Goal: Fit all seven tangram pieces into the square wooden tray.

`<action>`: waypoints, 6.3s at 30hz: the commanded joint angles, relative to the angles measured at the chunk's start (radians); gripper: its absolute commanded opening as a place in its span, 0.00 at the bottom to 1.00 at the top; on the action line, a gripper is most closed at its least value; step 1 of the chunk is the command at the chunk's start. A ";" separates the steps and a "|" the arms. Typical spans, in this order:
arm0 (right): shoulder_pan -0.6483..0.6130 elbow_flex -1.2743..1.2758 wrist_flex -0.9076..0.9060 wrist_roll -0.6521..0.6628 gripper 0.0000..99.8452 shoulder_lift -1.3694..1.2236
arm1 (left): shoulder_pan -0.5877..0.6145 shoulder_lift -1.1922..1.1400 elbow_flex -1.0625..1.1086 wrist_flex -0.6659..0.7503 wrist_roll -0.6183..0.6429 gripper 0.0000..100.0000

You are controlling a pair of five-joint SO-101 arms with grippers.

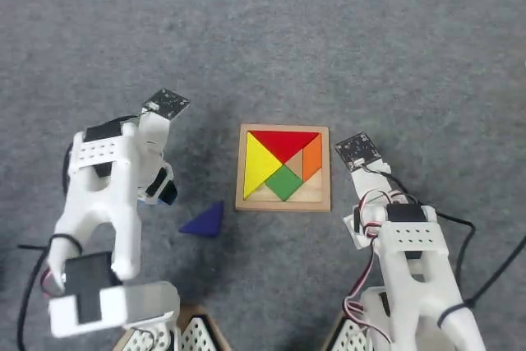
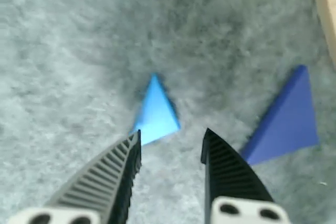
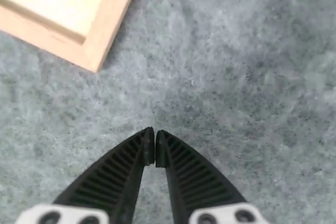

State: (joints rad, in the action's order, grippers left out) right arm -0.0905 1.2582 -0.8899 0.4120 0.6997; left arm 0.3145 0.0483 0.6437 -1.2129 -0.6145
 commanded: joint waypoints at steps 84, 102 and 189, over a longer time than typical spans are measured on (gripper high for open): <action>0.004 -0.003 0.038 0.006 0.01 0.024 | -0.376 -0.071 0.170 0.080 0.012 0.19; 0.004 -0.003 0.038 0.006 0.01 0.024 | -0.347 0.052 0.124 0.032 0.021 0.04; -0.044 0.011 0.024 0.005 0.01 0.033 | 0.281 0.017 -0.134 0.107 -0.321 0.07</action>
State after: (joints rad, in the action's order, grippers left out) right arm -0.1258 1.2750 -0.8715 0.4135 0.6997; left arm 0.5969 -0.0575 0.5562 -1.0595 -0.8984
